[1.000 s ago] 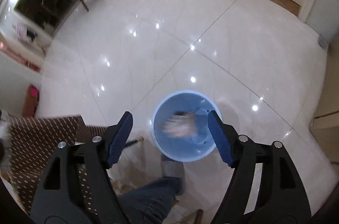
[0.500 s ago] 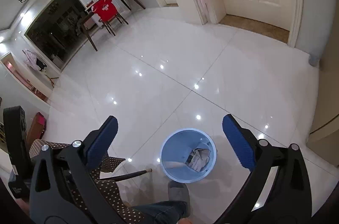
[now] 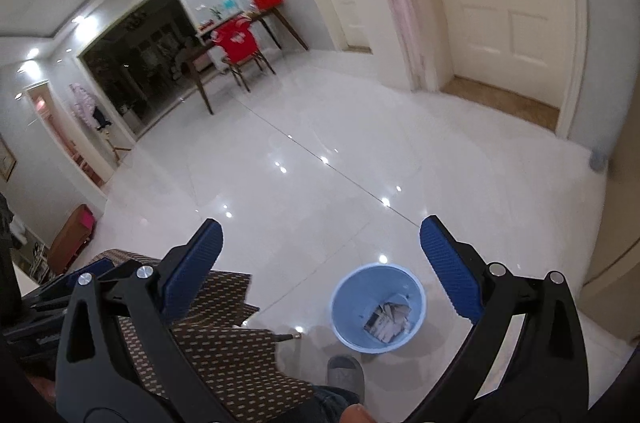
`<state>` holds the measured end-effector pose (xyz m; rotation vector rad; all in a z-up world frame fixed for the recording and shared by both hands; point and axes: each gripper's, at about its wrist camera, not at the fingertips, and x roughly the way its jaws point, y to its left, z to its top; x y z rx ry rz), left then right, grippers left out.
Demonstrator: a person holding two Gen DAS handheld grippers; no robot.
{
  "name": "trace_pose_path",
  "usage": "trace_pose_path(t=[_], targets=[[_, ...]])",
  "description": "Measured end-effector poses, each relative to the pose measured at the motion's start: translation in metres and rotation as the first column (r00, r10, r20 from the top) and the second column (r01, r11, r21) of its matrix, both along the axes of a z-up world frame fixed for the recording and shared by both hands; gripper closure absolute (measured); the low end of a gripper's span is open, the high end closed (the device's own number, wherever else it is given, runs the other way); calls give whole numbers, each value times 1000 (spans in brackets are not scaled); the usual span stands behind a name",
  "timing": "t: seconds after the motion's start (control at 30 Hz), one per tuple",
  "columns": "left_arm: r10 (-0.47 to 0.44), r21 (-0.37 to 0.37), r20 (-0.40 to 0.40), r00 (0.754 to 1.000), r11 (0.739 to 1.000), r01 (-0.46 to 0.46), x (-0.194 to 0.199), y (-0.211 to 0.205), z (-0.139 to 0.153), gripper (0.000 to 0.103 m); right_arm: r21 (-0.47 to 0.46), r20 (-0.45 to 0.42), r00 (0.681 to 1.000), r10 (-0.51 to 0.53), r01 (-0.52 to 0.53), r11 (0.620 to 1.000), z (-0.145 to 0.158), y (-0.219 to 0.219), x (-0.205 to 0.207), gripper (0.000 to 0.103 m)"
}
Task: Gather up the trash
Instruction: 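Lower the white bottle into the blue wastebasket and open the left tool, then grasp a red paper bag with the left tool while the right tool grasps a black snack wrapper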
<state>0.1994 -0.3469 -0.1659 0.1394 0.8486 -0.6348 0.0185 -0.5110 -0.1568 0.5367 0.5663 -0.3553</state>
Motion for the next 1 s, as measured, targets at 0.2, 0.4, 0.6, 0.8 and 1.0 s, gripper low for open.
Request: trace_pose_path(t=[0.2, 0.4, 0.6, 0.8, 1.0], targets=[[57, -47, 86, 995, 997, -53, -33, 52, 35, 9, -67, 13, 997, 73, -72, 995, 34, 43, -1, 6], [102, -67, 129, 986, 993, -94, -55, 95, 54, 9, -113, 24, 992, 123, -119, 986, 57, 80, -4, 6], [162, -83, 175, 971, 985, -149, -68, 129, 69, 9, -148, 39, 980, 195, -188, 971, 77, 125, -2, 6], [230, -85, 215, 949, 973, -217, -80, 171, 76, 9, -181, 33, 957, 290, -280, 943, 76, 170, 4, 6], [309, -100, 232, 922, 951, -293, -84, 224, 76, 9, -180, 0, 926, 378, -372, 911, 71, 214, 23, 6]])
